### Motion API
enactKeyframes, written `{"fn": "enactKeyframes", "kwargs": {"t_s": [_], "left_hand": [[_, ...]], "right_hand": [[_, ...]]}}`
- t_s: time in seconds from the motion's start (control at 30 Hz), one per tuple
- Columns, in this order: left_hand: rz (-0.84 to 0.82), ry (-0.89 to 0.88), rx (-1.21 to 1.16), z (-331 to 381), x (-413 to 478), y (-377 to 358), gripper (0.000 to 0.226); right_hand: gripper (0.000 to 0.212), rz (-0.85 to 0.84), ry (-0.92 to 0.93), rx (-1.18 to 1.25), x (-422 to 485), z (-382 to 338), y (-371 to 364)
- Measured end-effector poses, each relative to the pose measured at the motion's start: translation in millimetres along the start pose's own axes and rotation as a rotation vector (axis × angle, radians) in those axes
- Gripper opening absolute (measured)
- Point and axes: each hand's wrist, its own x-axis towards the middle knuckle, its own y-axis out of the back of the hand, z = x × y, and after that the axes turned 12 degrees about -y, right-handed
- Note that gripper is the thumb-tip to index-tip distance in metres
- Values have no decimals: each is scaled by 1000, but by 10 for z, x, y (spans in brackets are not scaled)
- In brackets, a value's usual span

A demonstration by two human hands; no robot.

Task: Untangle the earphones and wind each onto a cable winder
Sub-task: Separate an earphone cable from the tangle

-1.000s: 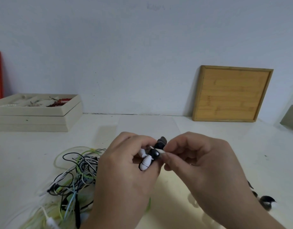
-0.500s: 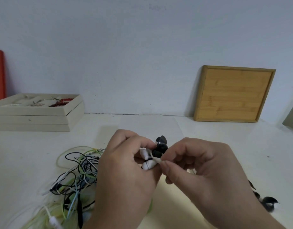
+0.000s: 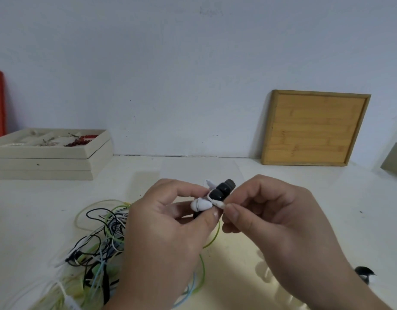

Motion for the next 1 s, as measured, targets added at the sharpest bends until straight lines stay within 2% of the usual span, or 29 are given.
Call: {"fn": "enactKeyframes", "kwargs": {"t_s": [0.1,0.23,0.37,0.47,0.53,0.63,0.77,0.9,1.0], "left_hand": [[-55,62,-87,41,-6,23,19],[-56,69,-165,64,14,11,14],[-37,147,-296,14,23,-9,8],[18,249,-401,15,28,-32,15],[58,308,-467,22,32,-51,8],[103,361,-522,-21,47,-22,20],[83,341,-488,-23,76,-7,16],[25,213,-299,-28,56,-12,16],[-66,138,-109,-24,34,0,28]], "right_hand": [[4,13,8,9,1,5,5],[2,40,-3,10,-4,1,6],[4,45,21,-77,-6,-7,21],[6,55,26,-184,-12,-5,32],[10,48,30,-215,-12,-2,49],[19,23,34,-200,0,-4,81],[21,36,3,-110,6,-4,95],[8,122,1,-104,12,-32,105],[19,205,23,-193,7,-34,127]]}}
